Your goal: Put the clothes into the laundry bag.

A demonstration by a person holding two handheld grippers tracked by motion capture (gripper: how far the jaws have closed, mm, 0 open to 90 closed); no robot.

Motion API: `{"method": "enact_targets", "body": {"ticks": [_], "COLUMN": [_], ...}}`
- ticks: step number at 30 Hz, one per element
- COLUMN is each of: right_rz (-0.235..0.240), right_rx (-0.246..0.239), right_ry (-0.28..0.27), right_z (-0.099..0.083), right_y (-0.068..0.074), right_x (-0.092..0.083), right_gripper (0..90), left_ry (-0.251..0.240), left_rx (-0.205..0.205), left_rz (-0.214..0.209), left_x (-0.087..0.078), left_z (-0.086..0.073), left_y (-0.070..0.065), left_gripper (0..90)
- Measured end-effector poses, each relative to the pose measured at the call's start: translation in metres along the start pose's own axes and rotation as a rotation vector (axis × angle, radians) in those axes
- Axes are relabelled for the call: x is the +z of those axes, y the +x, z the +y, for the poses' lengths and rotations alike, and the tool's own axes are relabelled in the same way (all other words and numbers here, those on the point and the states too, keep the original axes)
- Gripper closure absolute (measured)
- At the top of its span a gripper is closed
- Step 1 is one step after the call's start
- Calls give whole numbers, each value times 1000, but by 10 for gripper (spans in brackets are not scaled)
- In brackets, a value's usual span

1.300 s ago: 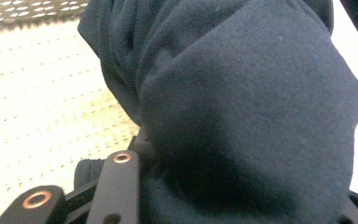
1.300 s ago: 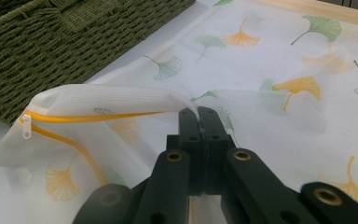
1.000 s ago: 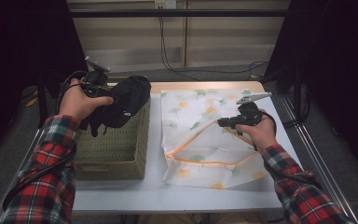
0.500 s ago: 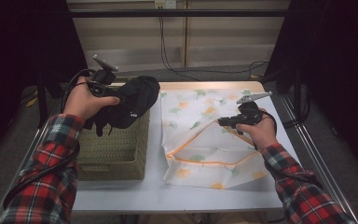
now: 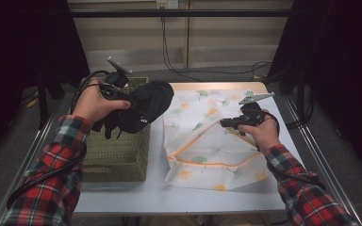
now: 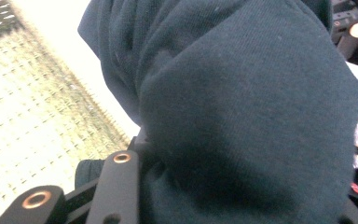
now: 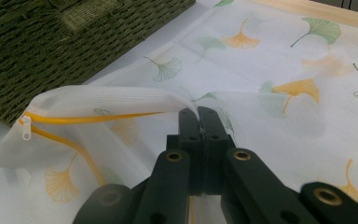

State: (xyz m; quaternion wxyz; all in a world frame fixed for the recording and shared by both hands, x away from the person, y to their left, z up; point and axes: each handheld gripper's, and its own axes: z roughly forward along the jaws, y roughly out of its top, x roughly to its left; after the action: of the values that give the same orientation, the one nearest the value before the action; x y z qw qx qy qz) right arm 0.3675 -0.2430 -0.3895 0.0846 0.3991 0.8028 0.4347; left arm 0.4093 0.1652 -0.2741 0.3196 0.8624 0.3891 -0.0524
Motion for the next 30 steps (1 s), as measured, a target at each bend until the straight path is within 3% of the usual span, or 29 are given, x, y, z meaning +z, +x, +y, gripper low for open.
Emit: {"method": "enact_targets", "body": {"ticks": [10, 30], "right_rz": [0, 0], "right_rx": [1, -4], "right_ry": [6, 9], "right_z": [0, 1], "right_y": [1, 1], "right_x": [2, 2], "right_gripper": [900, 900], "left_ry": [33, 72], "left_rx": [64, 127], "left_rz": [-36, -83], "left_x": [12, 33], "left_z": [6, 7], "left_y": [-20, -50], "left_gripper": [580, 580]}}
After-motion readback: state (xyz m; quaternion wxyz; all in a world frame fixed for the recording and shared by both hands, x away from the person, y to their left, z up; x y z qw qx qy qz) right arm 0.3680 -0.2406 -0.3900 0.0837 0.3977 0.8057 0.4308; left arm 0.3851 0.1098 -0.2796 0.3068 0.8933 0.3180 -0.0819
